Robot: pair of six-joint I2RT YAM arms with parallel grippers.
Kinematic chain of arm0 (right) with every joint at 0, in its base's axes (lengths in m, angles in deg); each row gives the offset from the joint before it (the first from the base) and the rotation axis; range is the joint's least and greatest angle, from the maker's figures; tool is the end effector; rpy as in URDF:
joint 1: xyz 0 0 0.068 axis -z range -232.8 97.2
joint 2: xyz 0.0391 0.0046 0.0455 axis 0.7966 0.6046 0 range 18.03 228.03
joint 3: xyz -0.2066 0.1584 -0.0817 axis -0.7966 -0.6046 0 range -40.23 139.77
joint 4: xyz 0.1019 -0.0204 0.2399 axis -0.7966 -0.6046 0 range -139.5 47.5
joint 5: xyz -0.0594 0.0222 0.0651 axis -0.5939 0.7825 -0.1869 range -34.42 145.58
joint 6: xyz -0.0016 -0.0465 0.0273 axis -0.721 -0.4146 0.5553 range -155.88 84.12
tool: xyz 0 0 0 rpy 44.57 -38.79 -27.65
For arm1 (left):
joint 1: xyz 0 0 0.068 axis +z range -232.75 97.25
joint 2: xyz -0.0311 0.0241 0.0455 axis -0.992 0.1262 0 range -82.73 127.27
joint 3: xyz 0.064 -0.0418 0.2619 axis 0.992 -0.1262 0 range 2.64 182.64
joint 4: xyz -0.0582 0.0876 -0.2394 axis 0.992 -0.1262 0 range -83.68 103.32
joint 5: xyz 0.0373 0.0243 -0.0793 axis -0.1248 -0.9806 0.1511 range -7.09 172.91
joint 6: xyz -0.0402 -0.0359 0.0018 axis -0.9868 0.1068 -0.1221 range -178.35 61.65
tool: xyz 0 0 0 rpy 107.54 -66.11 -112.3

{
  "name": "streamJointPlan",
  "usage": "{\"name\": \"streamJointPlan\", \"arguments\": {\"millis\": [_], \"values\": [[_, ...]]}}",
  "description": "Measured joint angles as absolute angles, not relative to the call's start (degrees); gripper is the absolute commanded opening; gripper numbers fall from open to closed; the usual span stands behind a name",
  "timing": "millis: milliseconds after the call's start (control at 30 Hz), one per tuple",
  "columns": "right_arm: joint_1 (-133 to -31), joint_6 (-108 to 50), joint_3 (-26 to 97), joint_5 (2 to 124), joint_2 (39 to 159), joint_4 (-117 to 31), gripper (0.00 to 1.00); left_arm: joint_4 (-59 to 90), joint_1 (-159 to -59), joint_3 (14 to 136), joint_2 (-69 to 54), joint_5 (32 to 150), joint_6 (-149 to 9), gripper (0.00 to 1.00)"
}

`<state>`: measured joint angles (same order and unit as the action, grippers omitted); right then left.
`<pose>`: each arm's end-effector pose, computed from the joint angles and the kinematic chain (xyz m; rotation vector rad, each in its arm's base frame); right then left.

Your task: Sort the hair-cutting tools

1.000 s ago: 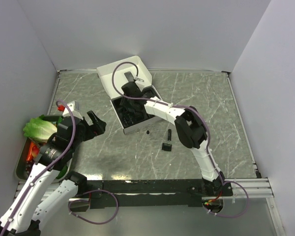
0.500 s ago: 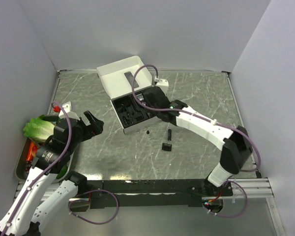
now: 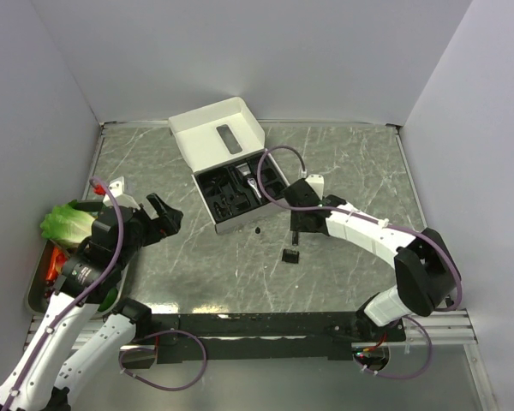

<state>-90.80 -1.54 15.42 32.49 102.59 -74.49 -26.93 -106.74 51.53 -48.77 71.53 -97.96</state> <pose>0.2373 0.1677 0.2172 0.0529 2.5039 -0.0291 0.1132 -0.0427 0.3355 -0.4040 2.0000 -0.5069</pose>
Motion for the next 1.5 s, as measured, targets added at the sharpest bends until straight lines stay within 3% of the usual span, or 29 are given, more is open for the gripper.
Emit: {"name": "streamJointPlan", "arguments": {"millis": [433, 1067, 1500], "values": [[-90.21, -2.28, 14.2, 31.18, 102.57, -77.7, 0.49, -26.34, -106.74, 51.5, -48.81, 72.88, -97.07, 0.97], [-90.43, 1.24, 12.1, 36.6, 111.51, -73.57, 0.48, -26.47, -106.74, 51.35, -50.39, 72.97, -96.72, 0.97], [-90.43, 7.69, 16.82, 38.56, 115.94, -72.98, 0.48, -26.93, -106.74, 51.35, -50.39, 72.75, -96.74, 0.97]]}}
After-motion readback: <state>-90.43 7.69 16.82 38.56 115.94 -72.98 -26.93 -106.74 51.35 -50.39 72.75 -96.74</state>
